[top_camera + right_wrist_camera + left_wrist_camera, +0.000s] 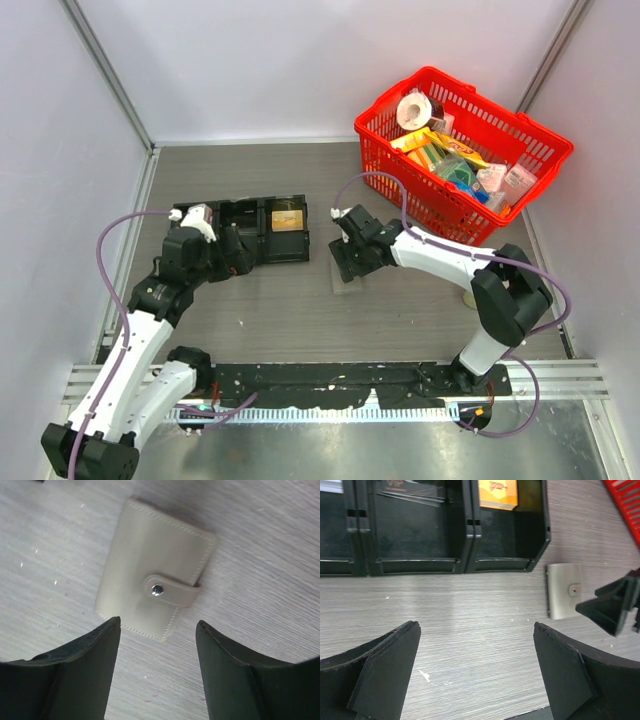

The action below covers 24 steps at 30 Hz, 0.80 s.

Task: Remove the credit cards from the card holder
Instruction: Open the card holder at the center of the board.

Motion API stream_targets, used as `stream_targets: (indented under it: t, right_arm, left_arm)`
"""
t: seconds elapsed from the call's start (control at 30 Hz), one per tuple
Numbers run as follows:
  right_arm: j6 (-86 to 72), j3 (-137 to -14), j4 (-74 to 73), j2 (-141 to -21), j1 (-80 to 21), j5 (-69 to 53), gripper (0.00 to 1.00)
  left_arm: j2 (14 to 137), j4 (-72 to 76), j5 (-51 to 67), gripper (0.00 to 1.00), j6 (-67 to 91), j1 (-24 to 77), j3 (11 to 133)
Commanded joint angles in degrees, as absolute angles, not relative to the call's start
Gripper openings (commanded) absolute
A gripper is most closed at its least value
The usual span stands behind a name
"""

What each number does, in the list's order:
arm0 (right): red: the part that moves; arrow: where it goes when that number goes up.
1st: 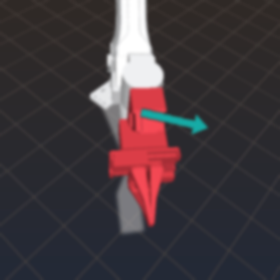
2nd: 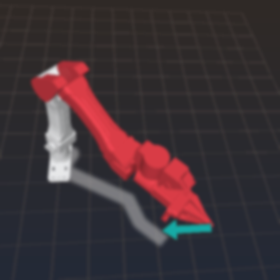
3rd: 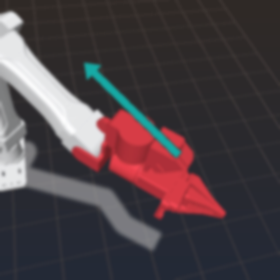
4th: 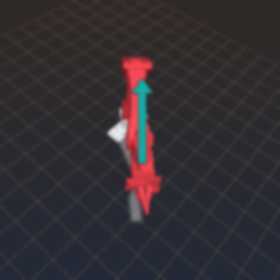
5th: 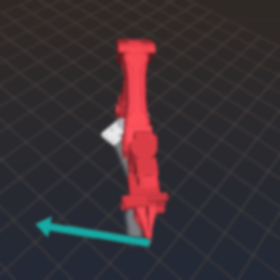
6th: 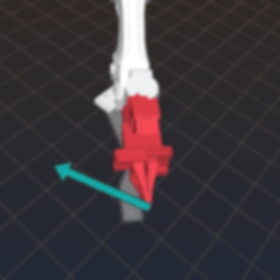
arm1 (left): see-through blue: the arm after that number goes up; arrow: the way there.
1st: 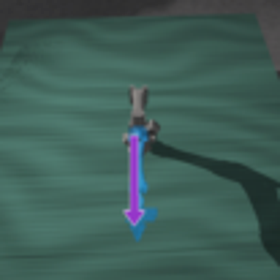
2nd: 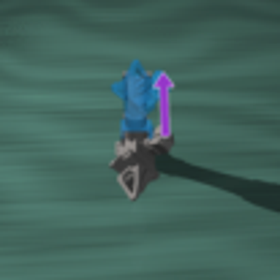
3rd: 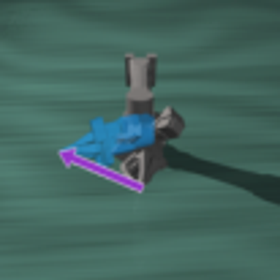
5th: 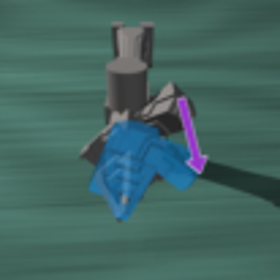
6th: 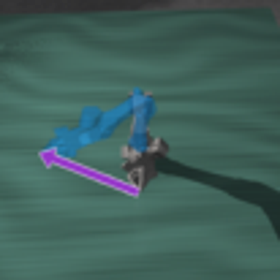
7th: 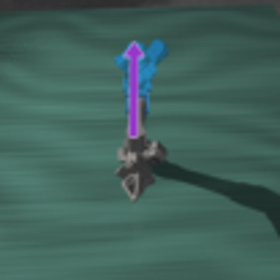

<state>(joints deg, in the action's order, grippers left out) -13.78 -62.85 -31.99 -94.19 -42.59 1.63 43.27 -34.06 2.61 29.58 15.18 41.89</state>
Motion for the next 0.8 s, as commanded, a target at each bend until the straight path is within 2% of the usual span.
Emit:
stream_targets:
  t: [0.0, 0.4, 0.6, 0.77]
  right_arm:
    - [-19.9, -62.0, -27.5, -93.0, -42.1, 7.7, 0.64]
    - [-25.1, -60.7, -20.7, -97.5, -41.8, 7.2, 0.59]
    - [-25.9, -55.6, -17.4, -96.9, -41.7, 7.6, 0.50]
    - [-25.7, -50.6, -13.5, -93.9, -41.8, 4.8, 0.36]
  left_arm:
    - [43.4, -29.6, 5.6, 1.00, 34.5, 18.3, 41.1]
    - [47.7, -25.8, -3.6, 1.00, 46.9, 29.2, 39.0]
    - [50.7, -20.2, -5.2, 0.97, 52.7, 34.4, 37.3]
    - [54.6, -12.9, -5.9, 0.93, 57.8, 38.6, 35.0]
